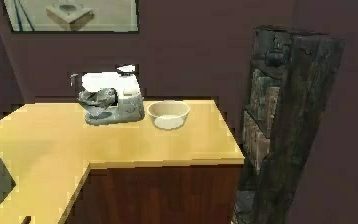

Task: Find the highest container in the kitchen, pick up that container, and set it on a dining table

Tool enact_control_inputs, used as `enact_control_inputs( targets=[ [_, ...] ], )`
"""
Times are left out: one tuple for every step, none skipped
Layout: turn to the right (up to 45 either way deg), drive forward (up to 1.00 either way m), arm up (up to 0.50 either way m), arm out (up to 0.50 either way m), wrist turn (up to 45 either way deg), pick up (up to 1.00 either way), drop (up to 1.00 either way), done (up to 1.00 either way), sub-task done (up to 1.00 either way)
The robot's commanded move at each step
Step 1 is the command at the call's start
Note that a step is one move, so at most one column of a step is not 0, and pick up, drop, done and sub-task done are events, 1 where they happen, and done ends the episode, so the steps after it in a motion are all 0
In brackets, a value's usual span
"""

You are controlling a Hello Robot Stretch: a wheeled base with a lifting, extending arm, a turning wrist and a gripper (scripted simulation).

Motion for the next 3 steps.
enact_control_inputs(
  targets=[
    [9.0,0.0,0.0,0.0,0.0,0.0,0.0,0.0,0.0],
    [0.0,0.45,0.0,0.0,0.0,0.0,0.0,0.0,0.0],
    [-45.0,0.0,0.0,0.0,0.0,0.0,0.0,0.0,0.0]
  ],
)
